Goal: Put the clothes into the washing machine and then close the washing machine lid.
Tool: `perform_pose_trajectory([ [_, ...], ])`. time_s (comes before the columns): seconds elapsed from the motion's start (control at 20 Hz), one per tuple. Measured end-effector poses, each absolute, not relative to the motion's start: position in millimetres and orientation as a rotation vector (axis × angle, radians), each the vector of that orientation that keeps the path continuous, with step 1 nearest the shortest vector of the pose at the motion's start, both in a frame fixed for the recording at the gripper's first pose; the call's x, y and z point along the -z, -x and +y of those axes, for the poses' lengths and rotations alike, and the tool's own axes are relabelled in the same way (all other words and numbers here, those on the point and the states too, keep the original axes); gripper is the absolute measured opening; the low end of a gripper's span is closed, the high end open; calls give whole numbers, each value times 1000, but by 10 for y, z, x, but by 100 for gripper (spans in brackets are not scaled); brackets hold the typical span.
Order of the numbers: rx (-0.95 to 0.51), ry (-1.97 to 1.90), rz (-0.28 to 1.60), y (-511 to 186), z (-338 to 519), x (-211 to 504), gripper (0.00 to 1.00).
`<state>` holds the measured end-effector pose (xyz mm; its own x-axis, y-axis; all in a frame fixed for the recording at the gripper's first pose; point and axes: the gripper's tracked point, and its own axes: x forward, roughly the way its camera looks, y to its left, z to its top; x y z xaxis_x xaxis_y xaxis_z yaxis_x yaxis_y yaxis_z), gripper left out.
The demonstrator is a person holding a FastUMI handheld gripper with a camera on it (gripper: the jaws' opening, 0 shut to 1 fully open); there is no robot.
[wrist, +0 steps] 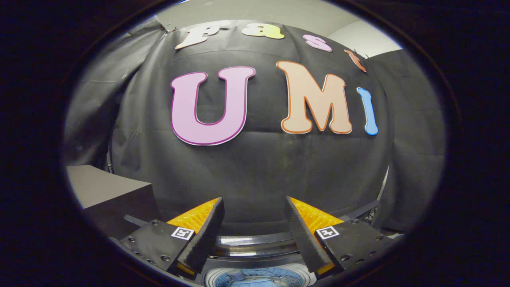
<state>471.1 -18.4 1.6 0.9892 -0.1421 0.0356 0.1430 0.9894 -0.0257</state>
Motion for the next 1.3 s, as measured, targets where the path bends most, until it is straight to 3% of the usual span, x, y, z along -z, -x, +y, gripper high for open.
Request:
perform_pose_trajectory([
  [1.2, 91, 20, -31, -4678, -176, 32, 96],
  [1.3, 110, 25, 65, -4705, -226, 208, 96],
])
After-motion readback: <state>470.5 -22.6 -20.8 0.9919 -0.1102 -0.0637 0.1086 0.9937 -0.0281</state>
